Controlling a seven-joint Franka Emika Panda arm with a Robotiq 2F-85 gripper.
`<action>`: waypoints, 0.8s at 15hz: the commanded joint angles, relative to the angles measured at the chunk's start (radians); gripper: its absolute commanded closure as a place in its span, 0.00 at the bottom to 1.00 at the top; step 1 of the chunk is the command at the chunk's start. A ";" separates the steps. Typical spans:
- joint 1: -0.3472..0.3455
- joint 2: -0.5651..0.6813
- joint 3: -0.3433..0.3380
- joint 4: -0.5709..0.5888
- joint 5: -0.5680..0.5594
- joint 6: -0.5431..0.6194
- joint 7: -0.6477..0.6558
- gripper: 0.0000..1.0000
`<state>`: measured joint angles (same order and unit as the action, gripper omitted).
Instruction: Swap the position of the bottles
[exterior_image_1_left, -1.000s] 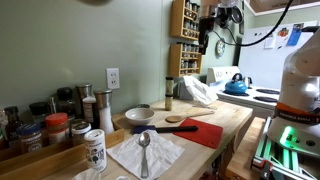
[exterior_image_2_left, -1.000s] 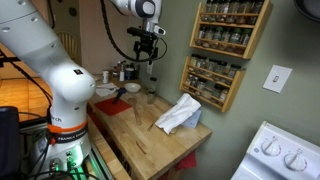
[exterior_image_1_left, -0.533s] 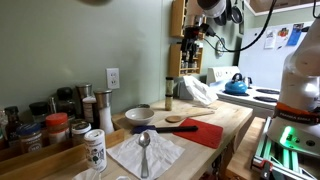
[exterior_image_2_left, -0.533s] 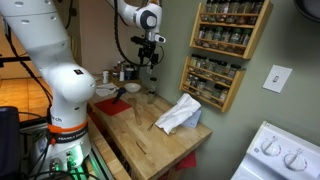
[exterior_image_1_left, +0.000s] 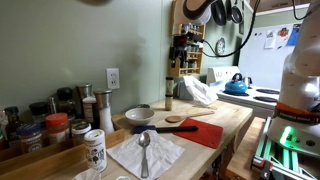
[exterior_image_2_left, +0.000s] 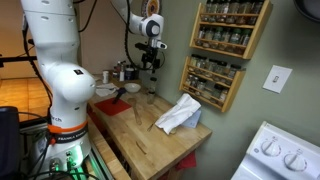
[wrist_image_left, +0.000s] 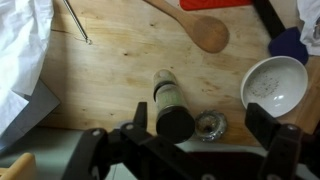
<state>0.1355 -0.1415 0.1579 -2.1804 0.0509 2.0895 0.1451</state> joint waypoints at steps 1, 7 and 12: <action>0.003 0.093 0.013 0.062 -0.055 0.017 0.045 0.00; 0.012 0.179 0.007 0.099 -0.091 0.058 0.065 0.00; 0.015 0.222 0.000 0.100 -0.115 0.099 0.080 0.00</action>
<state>0.1410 0.0509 0.1646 -2.0922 -0.0356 2.1703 0.1922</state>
